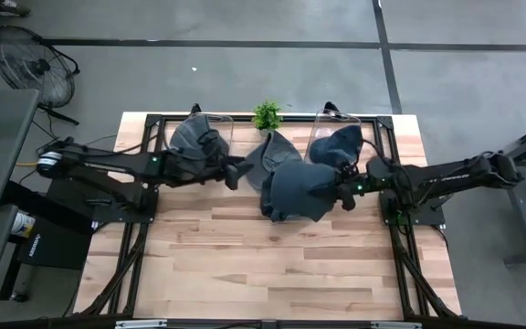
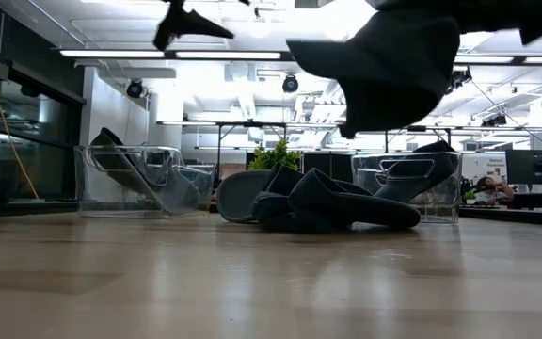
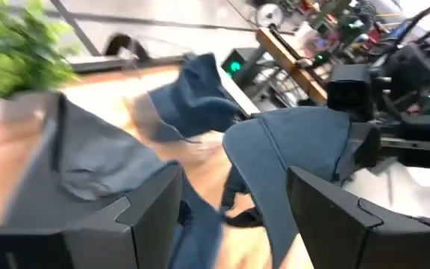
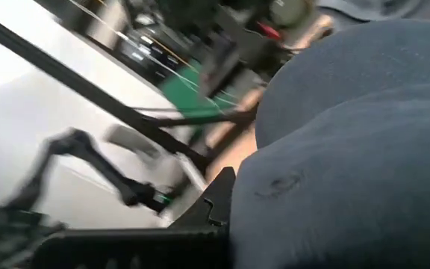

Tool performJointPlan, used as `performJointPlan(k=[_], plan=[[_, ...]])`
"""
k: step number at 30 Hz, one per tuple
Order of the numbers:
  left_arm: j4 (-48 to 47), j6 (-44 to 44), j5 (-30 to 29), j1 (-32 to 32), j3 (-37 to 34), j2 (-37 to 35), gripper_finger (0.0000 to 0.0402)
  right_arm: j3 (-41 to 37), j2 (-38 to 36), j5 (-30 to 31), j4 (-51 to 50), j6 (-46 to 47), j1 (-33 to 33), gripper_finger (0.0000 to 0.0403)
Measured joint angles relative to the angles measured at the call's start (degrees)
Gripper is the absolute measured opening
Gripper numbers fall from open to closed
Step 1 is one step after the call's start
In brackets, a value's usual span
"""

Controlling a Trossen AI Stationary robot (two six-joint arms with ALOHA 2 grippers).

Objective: Pick & Place hat
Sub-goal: Put the bottom blue cap into the right transparent bin

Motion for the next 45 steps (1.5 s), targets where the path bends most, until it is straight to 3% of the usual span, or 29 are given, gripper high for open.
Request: performJointPlan(k=[8, 14, 24, 31, 38, 45], plan=[[-3.2, 3.5, -4.7, 0.0, 0.0, -2.1, 0.0239, 19.1, 0.0, 0.5, -33.4, -9.4, -8.2, 0.0015], [-3.3, 8.6, -9.3, 0.0, 0.0, -2.1, 0.0239, 29.6, 0.0, 0.7, -47.2, -13.0, -17.1, 0.0015], [-2.5, 24.8, -22.1, 0.0, 0.0, -2.1, 0.0239, 34.6, 0.8, -2.0, -55.1, -12.7, -29.4, 0.0015], [-0.3, 35.9, -26.9, 0.4, 0.0, -2.1, 0.0239, 35.3, 7.4, -6.0, -56.2, -12.5, -35.3, 0.0015], [-0.3, 37.2, -25.5, 6.1, 0.0, -2.0, 0.0239, 42.7, 16.0, -7.3, -61.9, -16.7, -41.2, 0.0015], [-0.2, 38.3, -16.6, 12.6, 0.0, -1.4, 0.0239, 56.5, 25.5, -7.1, -75.9, -22.2, -45.2, 0.0015]])
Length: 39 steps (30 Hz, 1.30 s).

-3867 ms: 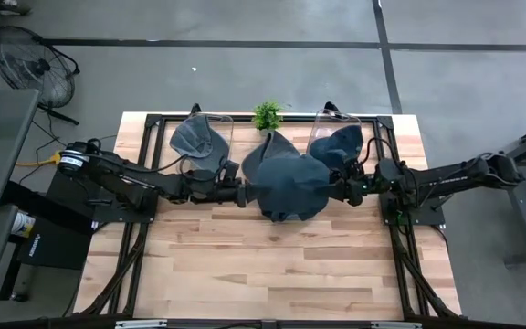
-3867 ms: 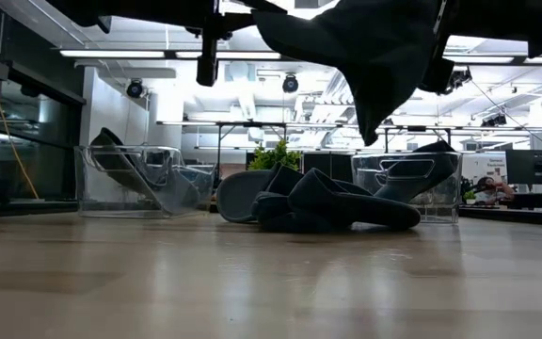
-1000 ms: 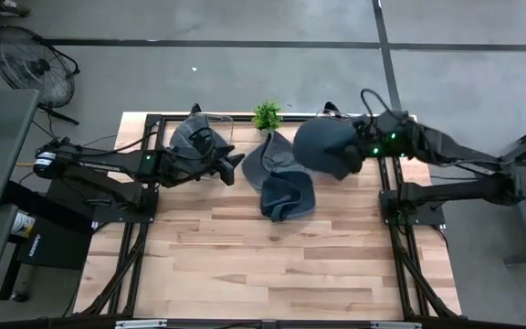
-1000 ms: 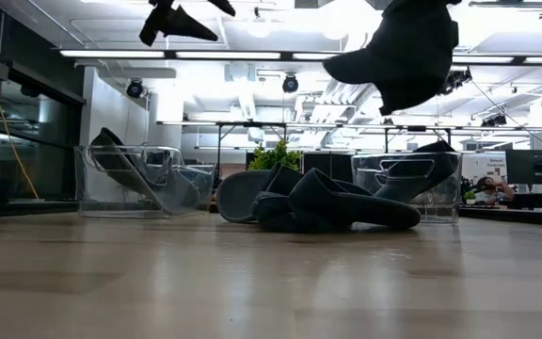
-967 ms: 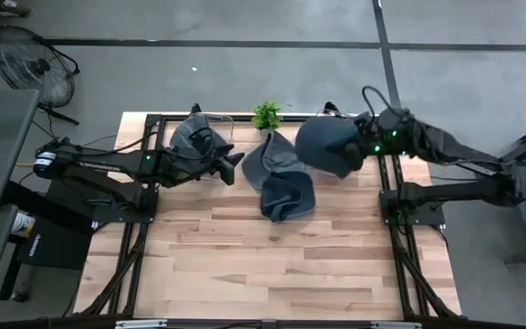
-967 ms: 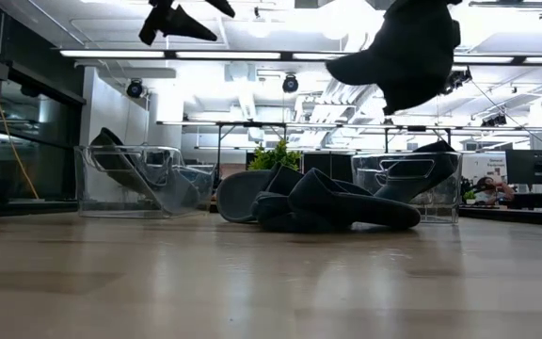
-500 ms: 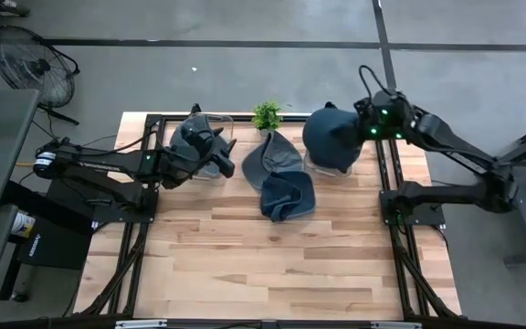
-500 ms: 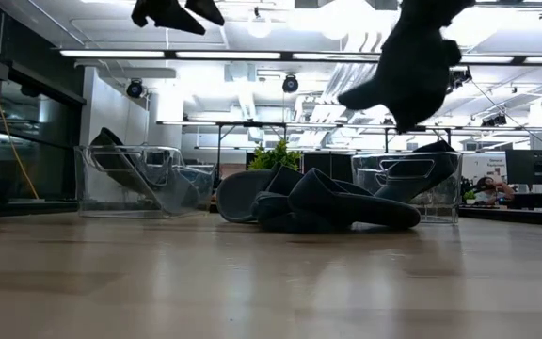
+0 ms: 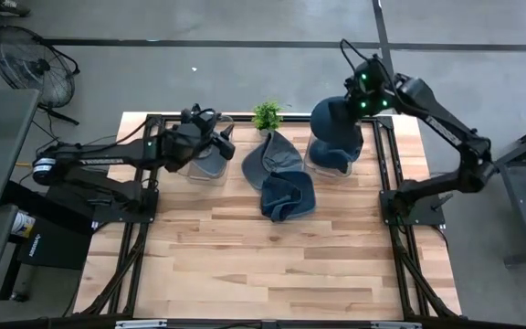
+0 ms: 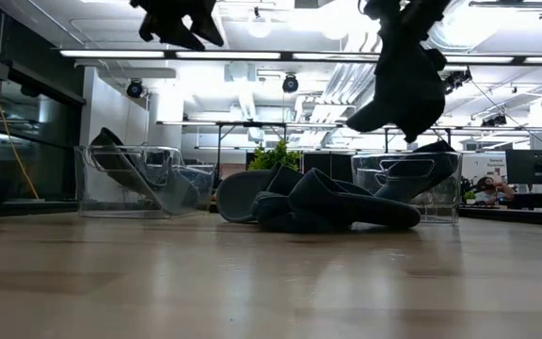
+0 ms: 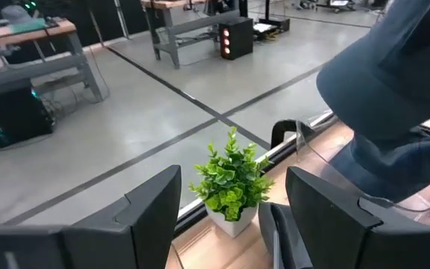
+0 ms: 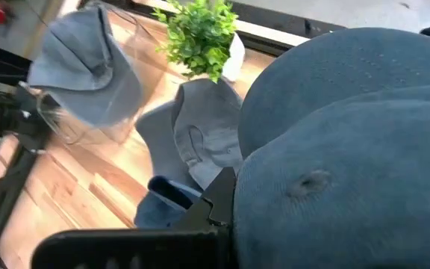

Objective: Pick & Place hat
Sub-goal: Put the bottom blue cap into the right transparent bin

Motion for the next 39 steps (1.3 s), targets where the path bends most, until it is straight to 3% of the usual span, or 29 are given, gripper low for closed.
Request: performJointPlan(k=[6, 15, 24, 39], plan=[[0.1, -0.2, 4.3, 3.5, 0.0, 1.3, 0.0239, 7.9, 6.3, 0.0, -7.4, -1.2, 0.3, 0.0015], [-0.1, 1.5, 5.5, 4.7, 0.0, 1.4, 0.0239, 8.4, 9.6, 4.0, -17.6, 0.2, 0.5, 0.0015], [-0.1, 3.3, 5.2, 4.7, 0.0, 1.4, 0.0239, 7.3, 9.6, 4.6, -15.7, 1.9, 0.4, 0.0015], [-0.2, 3.2, 6.4, 4.7, 0.0, 1.4, 0.0239, -7.9, 9.6, 3.0, -1.7, 3.2, -0.5, 0.0015]])
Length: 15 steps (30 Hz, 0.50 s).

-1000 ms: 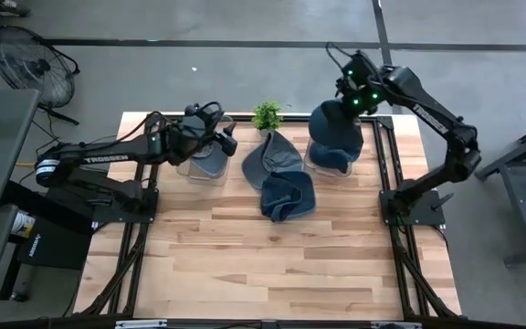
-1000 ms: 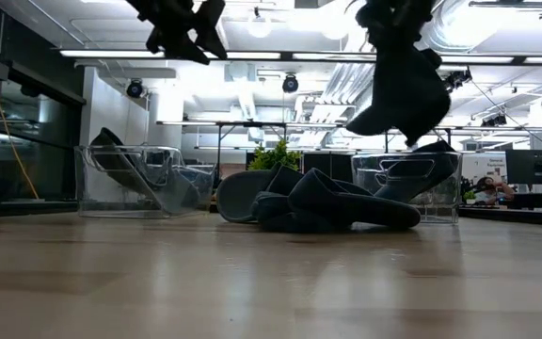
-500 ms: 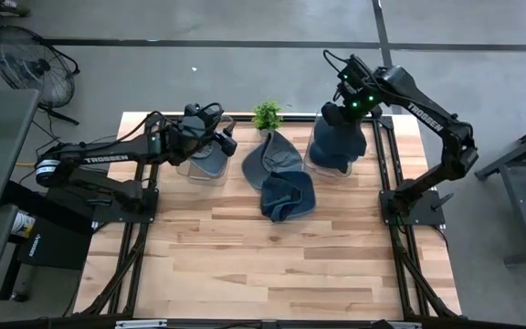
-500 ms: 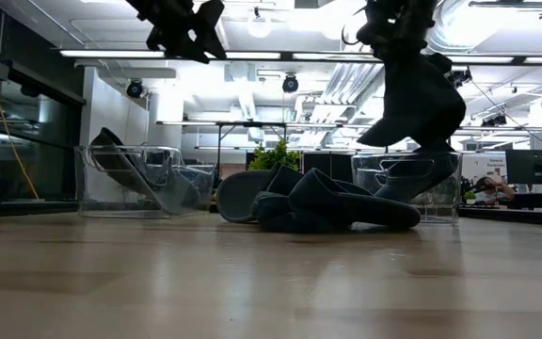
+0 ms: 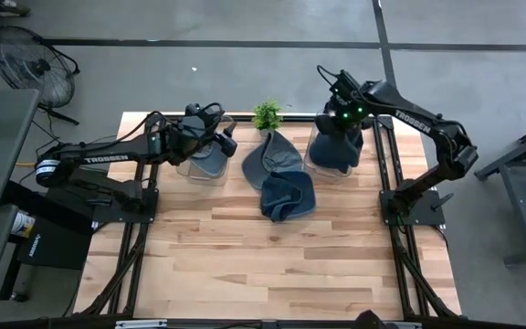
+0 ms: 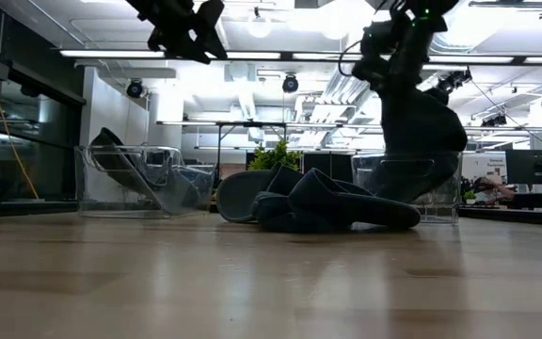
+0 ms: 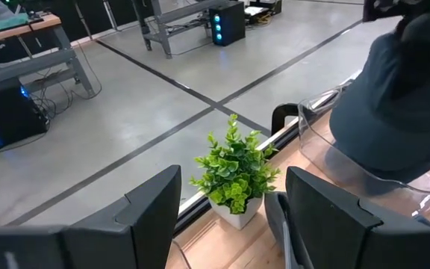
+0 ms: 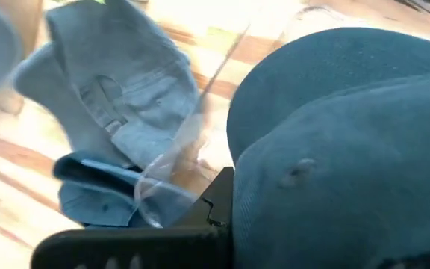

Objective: Pick & Place hat
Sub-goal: Put the bottom blue cap into the right transparent bin

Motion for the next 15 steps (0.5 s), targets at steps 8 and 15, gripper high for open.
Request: performJointPlan(k=[8, 15], plan=[[0.0, 0.0, 0.1, 0.0, 0.0, 0.0, 0.0239, -5.8, 0.0, -1.3, 8.8, 0.6, -0.7, 0.0015], [0.0, 0.0, 0.1, 0.0, 0.0, 0.0, 0.0239, -10.5, 0.0, -1.2, 13.7, 1.1, -1.0, 0.0015]])
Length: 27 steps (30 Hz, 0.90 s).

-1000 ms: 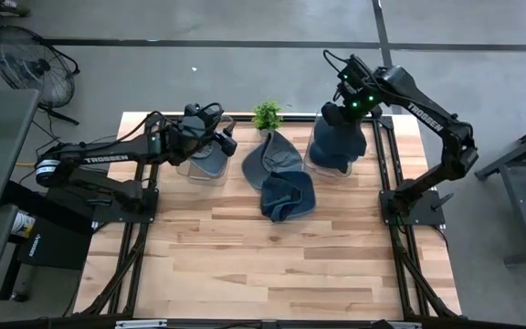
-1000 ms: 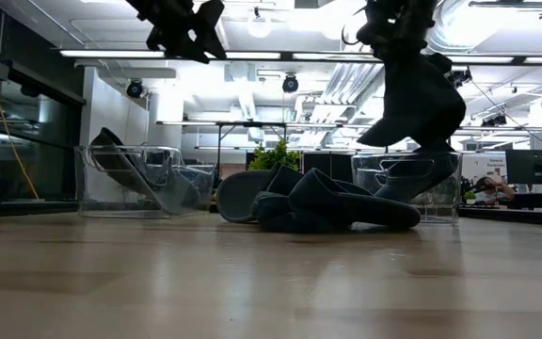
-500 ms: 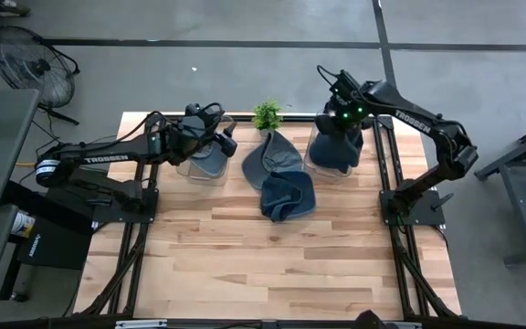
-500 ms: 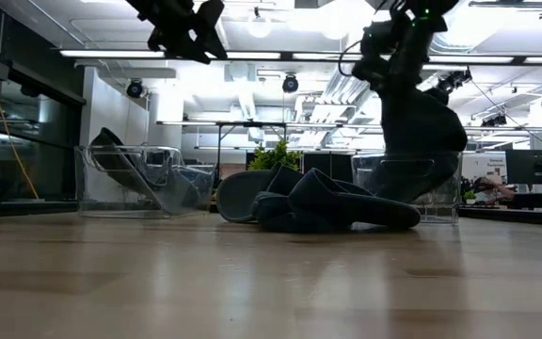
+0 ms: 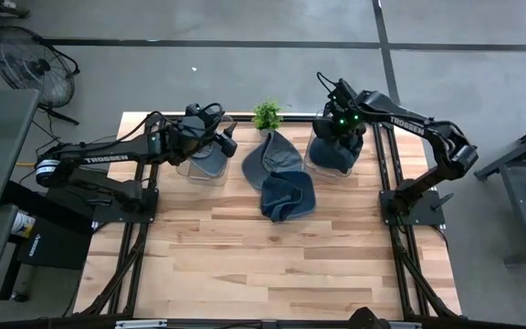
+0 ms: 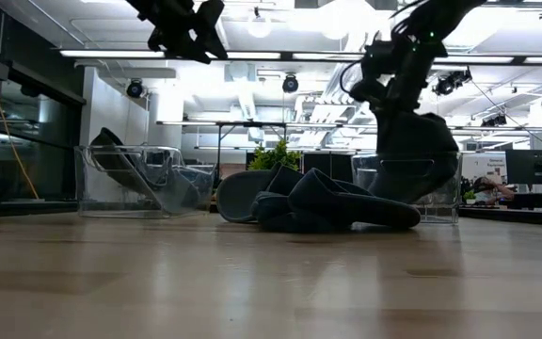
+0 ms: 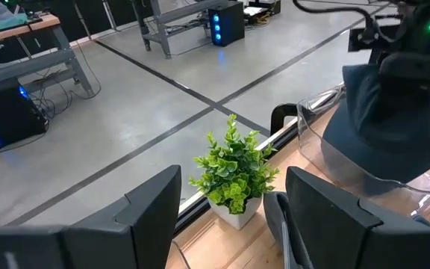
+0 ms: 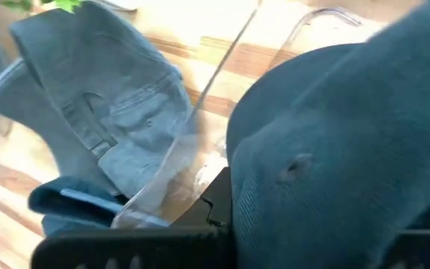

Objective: Pick & Place hat
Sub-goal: Put the bottom blue cap into the right transparent bin

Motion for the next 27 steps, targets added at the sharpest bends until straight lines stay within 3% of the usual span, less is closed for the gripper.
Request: performJointPlan(k=[6, 14, 27], plan=[[0.0, -0.3, 0.0, -0.1, 0.0, 0.0, 0.0239, -3.6, 0.0, -0.2, 6.6, 0.7, -0.1, 0.0015], [0.0, -0.5, 0.0, -0.1, 0.0, 0.0, 0.0239, -4.0, -0.5, -1.8, 8.1, 0.7, -0.1, 0.0015], [0.0, -0.5, 0.1, -0.1, 0.0, 0.0, 0.0239, -4.0, -9.2, -3.2, 9.2, 3.0, -2.0, 0.0015]])
